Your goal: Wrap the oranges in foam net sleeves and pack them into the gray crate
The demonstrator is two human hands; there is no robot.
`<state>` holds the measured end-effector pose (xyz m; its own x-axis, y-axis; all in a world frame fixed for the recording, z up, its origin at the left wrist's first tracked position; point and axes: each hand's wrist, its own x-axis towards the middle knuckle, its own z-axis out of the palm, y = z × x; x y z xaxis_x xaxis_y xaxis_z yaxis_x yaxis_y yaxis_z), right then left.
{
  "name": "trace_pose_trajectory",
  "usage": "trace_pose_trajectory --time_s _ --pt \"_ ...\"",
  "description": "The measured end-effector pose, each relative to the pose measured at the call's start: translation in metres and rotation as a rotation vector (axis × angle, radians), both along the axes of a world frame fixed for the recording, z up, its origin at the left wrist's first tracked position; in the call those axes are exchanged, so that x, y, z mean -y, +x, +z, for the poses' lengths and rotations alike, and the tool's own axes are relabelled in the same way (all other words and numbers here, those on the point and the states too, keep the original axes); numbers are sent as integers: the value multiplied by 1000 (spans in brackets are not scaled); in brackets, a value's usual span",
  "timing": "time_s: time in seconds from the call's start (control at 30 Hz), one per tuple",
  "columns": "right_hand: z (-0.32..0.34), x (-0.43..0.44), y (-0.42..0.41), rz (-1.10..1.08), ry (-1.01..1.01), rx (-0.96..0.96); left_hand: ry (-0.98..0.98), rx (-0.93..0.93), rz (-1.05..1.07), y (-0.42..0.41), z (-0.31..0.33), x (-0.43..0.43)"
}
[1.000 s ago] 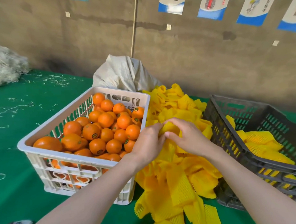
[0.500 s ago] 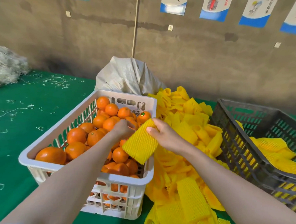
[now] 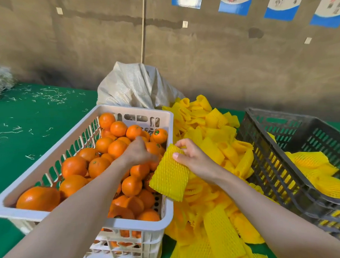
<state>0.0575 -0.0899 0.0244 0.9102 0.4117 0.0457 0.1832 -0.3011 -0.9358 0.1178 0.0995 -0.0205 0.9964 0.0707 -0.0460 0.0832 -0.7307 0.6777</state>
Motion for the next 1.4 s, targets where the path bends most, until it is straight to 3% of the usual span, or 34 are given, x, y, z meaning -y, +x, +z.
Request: trace_pose_trajectory --time_s 0.07,0.17,0.27,0.37,0.53,0.7,0.8,0.97,1.07,1.17,1.27,1.4 --pt "2 7 -4 9 113 -38 -426 16 84 -9 18 2" --pt "10 14 -14 62 325 -146 -984 -31 -21 -35 46 25" --pt "15 18 -24 76 468 -234 -1315 -234 -153 -57 61 55" --pt "16 28 -33 19 534 -220 -1495 -320 -113 -69 66 80" --pt "14 48 -46 -138 489 -82 -1239 47 137 -80 59 121" --pt "4 55 -63 -525 -6 566 -1351 162 124 -101 58 152" --pt "1 61 -71 -555 -140 830 -1424 170 160 -105 56 162" --pt "10 78 -76 -407 -6 589 -1659 115 76 -113 55 172" --pt "13 89 -74 -415 18 556 -1690 78 30 -114 50 179" --pt "14 100 -72 -417 115 531 -1633 15 -30 -114 49 180" --pt "13 108 -72 -404 49 572 -1540 -58 -90 -116 54 178" --pt "13 114 -72 -444 34 617 -1139 130 -26 -109 49 181"
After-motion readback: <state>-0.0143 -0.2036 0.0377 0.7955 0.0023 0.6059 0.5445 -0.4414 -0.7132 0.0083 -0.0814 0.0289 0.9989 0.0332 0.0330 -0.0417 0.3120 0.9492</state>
